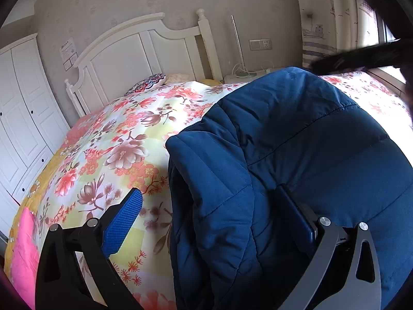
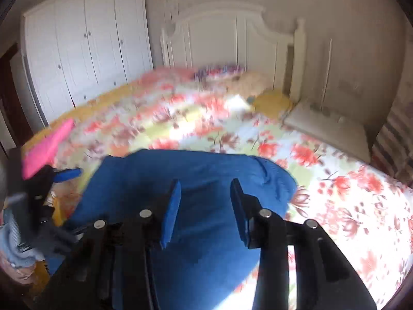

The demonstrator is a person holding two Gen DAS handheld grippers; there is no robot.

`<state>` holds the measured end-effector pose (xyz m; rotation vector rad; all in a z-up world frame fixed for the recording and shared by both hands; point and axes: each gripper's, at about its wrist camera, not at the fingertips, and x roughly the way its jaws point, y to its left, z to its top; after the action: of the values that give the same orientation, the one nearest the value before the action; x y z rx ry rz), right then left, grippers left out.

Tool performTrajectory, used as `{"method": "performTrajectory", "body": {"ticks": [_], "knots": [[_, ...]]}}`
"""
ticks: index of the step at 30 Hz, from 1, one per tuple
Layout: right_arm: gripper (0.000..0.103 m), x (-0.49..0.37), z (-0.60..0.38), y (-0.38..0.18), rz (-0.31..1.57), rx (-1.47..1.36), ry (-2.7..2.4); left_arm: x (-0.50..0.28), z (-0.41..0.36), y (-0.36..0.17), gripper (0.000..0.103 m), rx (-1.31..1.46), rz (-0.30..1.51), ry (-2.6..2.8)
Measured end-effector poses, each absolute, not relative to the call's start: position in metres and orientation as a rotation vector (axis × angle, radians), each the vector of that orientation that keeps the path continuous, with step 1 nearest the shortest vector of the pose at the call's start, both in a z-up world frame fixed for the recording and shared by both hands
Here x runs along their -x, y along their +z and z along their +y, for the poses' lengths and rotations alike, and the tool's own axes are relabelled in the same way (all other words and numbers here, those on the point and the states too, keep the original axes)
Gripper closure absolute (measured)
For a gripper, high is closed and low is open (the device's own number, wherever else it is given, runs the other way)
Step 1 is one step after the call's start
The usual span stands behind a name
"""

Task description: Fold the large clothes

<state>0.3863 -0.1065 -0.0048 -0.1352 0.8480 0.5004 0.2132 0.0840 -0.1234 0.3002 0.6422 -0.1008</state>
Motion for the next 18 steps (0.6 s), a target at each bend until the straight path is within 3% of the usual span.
{"method": "performTrajectory", "body": {"ticks": [1, 4, 8, 14, 18], "knots": [[0.065, -0.405, -0.093, -0.035, 0.946, 0.186, 0.522, -0.214, 0.086, -0.123, 0.004, -0.293, 0.643, -0.095], [0.065, -0.411, -0.071, -0.055, 0.963, 0.182, 0.531, -0.220, 0.097, -0.126, 0.004, -0.241, 0.675, -0.098], [0.064, -0.403, -0.059, -0.041, 0.960, 0.316, 0.525, -0.224, 0.105, -0.128, 0.004, -0.176, 0.701, -0.148], [0.064, -0.402, -0.135, 0.000, 0.784, 0.034, 0.381, -0.217, 0.101, -0.129, 0.004, -0.189, 0.667, -0.128], [0.064, -0.420, -0.128, -0.053, 0.964, 0.074, 0.392, -0.217, 0.101, -0.129, 0.004, -0.183, 0.666, -0.127]]}}
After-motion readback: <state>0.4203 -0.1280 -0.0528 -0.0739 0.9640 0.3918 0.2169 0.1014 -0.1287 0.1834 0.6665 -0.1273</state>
